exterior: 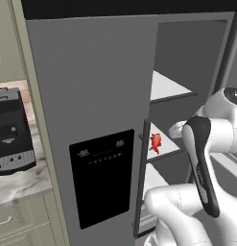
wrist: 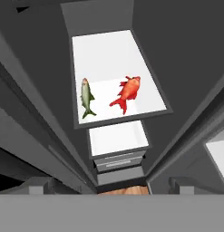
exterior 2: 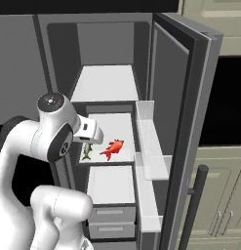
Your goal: Gather the bell pepper and squash from the fridge and place them on a tray on the dining counter. Then gather the fishs from the fridge and place them on the other tray.
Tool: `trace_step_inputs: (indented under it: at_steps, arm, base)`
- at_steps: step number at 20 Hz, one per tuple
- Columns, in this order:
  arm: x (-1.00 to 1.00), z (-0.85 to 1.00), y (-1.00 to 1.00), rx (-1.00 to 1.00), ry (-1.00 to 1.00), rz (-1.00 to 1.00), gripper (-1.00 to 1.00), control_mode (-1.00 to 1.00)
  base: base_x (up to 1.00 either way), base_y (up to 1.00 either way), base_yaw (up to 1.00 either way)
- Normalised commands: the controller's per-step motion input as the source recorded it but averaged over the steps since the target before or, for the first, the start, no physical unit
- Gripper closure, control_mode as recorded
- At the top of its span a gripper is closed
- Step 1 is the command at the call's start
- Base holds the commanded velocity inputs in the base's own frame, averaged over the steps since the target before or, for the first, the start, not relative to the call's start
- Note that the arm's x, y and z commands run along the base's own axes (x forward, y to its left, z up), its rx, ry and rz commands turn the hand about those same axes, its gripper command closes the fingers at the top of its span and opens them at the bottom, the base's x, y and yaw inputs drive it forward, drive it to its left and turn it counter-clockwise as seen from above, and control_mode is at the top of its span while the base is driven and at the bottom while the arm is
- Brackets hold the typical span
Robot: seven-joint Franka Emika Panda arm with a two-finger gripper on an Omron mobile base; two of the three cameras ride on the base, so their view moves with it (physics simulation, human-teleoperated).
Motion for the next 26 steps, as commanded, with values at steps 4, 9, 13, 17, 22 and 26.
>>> trace_step_inputs:
  at_steps: [4,9,13,17,22,26]
  arm:
    - [0.46,-0.36,-0.28,0.00,0.07,0.01,-1.00,-1.00]
    - [0.47,-0.42,-0.20,0.00,0.07,0.00,-1.00,-1.00]
    - [0.51,-0.46,-0.02,0.00,0.04,0.00,-1.00,-1.00]
    - [0.46,-0.41,0.00,0.00,0.02,0.00,-1.00,-1.00]
    - [0.23,-0.42,0.00,0.00,0.00,0.00,-1.00,-1.00]
    - [0.23,-0.41,0.00,0.01,0.00,0.00,-1.00,-1.00]
  base:
    - [0.00,0.00,0.00]
    - [0.00,0.00,0.00]
    - [0.00,0.00,0.00]
    - [0.00,0.00,0.00]
    - [0.00,0.00,0.00]
    - [0.00,0.00,0.00]
